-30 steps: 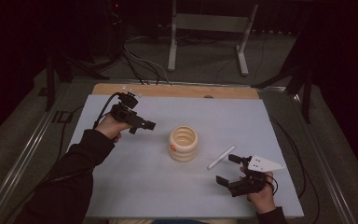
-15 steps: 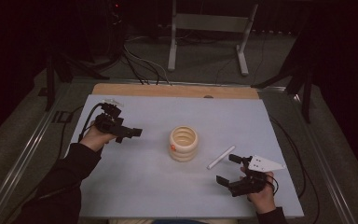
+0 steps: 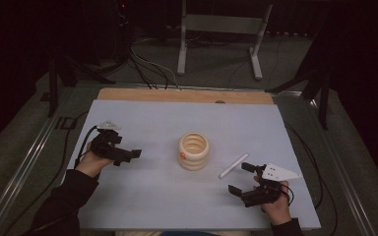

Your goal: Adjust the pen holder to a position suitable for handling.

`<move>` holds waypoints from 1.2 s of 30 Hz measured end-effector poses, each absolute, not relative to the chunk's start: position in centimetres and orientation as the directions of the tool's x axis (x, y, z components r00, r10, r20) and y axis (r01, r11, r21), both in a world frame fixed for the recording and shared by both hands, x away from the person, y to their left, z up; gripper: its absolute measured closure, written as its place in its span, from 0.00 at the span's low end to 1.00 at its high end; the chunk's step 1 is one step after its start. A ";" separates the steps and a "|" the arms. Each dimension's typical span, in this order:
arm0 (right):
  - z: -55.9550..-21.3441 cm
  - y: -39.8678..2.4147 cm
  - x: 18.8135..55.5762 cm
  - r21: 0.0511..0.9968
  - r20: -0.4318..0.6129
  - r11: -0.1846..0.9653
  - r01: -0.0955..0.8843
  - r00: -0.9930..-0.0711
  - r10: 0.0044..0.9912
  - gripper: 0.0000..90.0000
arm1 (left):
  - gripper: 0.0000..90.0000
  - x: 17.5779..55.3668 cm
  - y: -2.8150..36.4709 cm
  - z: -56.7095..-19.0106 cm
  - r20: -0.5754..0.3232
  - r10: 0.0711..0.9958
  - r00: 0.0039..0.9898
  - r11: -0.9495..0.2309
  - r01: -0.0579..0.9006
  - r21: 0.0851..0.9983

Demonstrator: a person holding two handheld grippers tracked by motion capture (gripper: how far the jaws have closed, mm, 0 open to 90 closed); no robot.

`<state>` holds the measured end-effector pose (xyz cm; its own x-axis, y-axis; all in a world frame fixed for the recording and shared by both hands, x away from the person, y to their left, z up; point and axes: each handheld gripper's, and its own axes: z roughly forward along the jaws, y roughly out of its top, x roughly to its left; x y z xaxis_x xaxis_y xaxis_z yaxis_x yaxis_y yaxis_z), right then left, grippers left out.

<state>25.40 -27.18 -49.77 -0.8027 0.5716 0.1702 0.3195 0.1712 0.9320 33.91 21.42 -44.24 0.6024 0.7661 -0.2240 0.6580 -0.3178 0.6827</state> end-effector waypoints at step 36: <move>-50.0 -26.5 26.1 0.924 0.175 0.191 0.331 -0.811 0.559 0.00 | 0.00 28.4 23.9 -49.7 -0.240 0.780 0.578 -0.207 0.600 0.773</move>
